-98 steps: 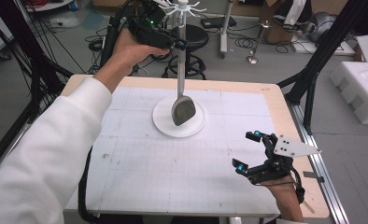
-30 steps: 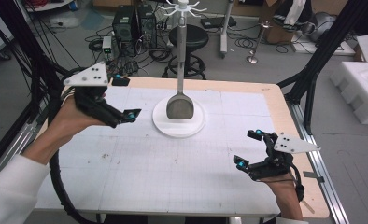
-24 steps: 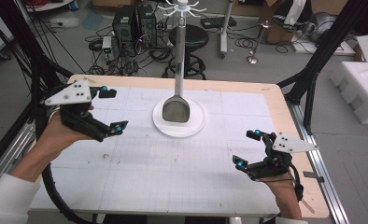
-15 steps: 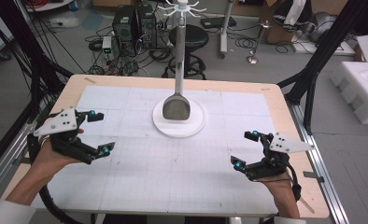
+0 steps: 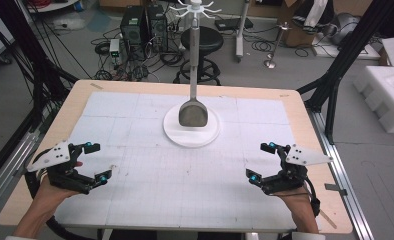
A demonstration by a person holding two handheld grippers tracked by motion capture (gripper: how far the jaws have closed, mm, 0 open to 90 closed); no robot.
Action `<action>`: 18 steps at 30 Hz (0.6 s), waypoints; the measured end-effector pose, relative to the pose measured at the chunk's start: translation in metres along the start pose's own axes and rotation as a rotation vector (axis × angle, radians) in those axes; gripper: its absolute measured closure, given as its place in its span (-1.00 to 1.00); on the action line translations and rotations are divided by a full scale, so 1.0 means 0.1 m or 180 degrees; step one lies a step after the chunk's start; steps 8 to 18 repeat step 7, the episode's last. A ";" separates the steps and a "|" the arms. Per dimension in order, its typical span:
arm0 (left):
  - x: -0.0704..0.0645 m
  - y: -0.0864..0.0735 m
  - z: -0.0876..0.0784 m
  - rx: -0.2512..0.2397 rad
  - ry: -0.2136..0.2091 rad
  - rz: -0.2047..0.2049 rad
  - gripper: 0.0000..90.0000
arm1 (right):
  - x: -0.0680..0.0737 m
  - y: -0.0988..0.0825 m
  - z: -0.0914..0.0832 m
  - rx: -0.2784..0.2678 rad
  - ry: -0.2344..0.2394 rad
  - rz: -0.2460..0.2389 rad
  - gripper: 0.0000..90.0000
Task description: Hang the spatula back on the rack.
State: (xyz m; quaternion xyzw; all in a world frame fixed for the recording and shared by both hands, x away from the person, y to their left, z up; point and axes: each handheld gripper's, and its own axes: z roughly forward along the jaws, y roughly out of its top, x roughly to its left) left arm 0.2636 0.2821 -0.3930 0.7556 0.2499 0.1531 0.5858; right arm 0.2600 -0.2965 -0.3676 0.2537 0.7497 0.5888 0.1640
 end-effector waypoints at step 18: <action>0.02 0.00 0.00 -0.0040 0.0013 -0.0016 -0.96 | -0.01 -0.04 -0.01 0.0017 -0.0012 0.0023 -0.99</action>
